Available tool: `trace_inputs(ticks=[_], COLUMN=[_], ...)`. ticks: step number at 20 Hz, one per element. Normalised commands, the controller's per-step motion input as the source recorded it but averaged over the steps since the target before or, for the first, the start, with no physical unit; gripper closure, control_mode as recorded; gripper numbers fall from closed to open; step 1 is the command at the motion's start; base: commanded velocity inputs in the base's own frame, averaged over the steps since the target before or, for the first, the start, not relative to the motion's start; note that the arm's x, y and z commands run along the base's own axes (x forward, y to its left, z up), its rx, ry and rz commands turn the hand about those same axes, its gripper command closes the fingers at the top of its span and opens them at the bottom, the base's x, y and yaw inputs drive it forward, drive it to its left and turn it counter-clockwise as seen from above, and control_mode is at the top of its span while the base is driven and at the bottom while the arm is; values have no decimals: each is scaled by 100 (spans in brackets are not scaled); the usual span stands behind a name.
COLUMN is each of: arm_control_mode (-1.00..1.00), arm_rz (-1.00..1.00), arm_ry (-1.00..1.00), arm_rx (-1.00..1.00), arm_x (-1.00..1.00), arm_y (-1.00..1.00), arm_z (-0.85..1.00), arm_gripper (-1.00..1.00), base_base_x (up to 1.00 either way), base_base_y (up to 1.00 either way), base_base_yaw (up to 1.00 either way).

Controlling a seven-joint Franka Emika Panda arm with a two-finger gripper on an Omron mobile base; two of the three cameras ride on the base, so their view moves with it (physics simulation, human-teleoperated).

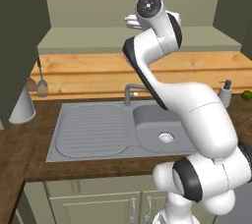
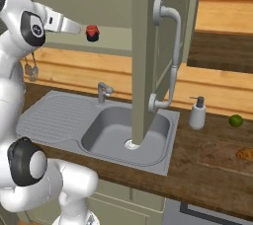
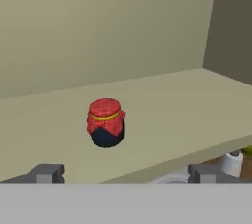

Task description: From the different types of pastries on the counter, select a croissant and place it on the cutting board. Then retrieve a jar of jam from the cabinet and place it alongside the croissant on the cutting board.

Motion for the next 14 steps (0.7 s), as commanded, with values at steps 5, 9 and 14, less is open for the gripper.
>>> trace_inputs(ticks=[5,9,14], arm_control_mode=[-100,-100,-100], arm_rz=[0,0,0], arm_ry=[0,0,0], arm_rx=[0,0,0], arm_x=[49,49,41], arm_y=[0,0,-1], arm_z=[-18,-25,-11], arm_gripper=[-100,-100,-100], base_base_x=[0,0,0], base_base_y=[0,0,0], base_base_yaw=[0,0,0])
